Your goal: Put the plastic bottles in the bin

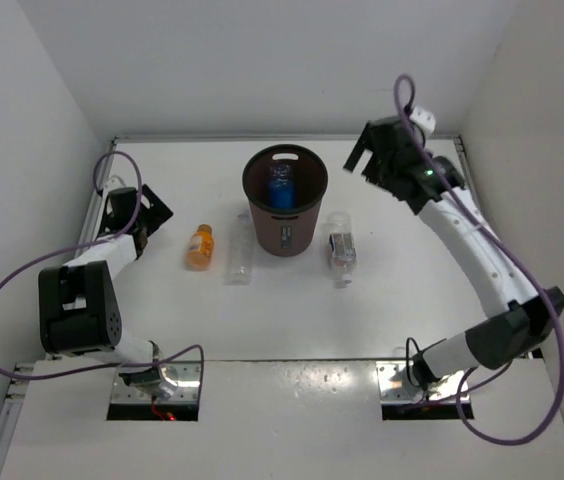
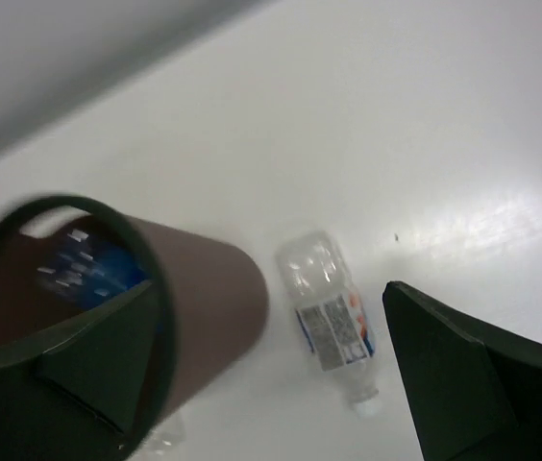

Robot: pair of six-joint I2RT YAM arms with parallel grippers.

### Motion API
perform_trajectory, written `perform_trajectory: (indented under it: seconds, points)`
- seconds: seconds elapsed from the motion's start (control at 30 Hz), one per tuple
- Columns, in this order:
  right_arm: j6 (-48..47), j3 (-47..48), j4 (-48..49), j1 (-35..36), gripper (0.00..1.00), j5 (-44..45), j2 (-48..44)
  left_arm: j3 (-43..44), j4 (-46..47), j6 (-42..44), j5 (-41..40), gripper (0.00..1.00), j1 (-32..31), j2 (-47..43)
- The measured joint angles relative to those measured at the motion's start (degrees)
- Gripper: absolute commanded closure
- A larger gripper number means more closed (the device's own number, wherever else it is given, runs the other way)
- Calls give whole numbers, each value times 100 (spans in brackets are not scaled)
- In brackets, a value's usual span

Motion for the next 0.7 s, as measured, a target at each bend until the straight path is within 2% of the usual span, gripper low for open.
perform_trajectory:
  seconds: [0.13,0.23,0.47,0.7]
  points:
    - [400,-2162,435,-184,0,-625,-4,-46,96,2,20,0,0,0]
    - [549,-3032,461,-291,0,-1342,190,-170,146,0,46,0,2,-2]
    - [634,-3084,859,-393,0,-2380,1137,-402,203,0,101,0,2,-2]
    - [656,-3338,1338,-468,0,-2964,1244,-424,315,0,127,0,0,-4]
